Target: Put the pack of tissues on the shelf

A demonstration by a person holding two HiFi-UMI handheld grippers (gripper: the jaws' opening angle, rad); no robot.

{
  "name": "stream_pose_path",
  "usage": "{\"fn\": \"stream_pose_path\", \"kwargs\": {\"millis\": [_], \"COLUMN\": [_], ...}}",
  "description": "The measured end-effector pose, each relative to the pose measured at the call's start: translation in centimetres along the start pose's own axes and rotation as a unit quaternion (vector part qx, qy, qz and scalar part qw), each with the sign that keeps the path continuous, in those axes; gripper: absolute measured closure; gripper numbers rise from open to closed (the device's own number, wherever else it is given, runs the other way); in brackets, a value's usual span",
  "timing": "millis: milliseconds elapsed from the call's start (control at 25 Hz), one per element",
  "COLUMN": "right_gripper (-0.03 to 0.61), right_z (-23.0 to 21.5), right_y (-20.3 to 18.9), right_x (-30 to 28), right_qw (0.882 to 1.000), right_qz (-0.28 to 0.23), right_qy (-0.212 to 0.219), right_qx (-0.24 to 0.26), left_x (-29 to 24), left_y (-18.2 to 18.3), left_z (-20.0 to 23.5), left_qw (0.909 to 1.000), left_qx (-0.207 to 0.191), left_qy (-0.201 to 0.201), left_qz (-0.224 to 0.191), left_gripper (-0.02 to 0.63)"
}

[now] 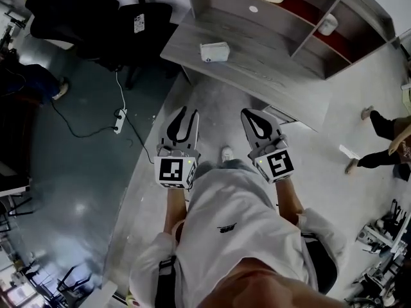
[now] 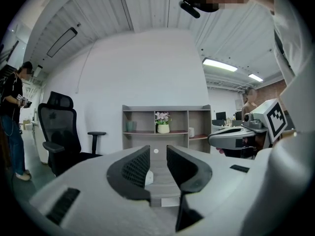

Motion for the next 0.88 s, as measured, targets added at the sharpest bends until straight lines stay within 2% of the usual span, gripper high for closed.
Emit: {"fn": "stream_pose_path", "kwargs": {"millis": [280, 520, 680, 880], "right_gripper": [0.552, 0.552, 0.552, 0.552], "right_z": [-2.7, -4.2, -6.0, -7.5], "right_y": [-4.4, -6.2, -8.5, -10.3], "right_x": [-3.4, -6.6, -8.2, -11.7], "right_qw": [1.000, 1.000, 1.000, 1.000], "right_qz": [0.014, 0.006, 0.018, 0.008], "right_qy": [0.002, 0.002, 0.001, 0.000], "right_qx": [-0.017, -0.028, -0.022, -0.011], "left_x": [-4.3, -7.5, -10.1, -12.9], "left_y": [-4.4, -7.5, -9.6, -12.6], "left_z": [2.3, 4.0, 5.3, 7.3], "left_qw": [0.9994, 0.9989, 0.9985, 0.9966], "left_qx": [0.028, 0.034, 0.034, 0.045], "left_qy": [0.004, -0.004, -0.011, -0.022], "left_qz": [0.017, 0.031, 0.040, 0.066], "left_gripper": [0.494, 0.494, 0.494, 0.494]}}
Point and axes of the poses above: the fingertips, and each gripper's own axes: x backward along the fingers, z to its left, y out of its top, the point moved 4 cm from there along x, backward along the fingers, and after that the axes turned 12 degrees about -z, right-handed, at the moved point
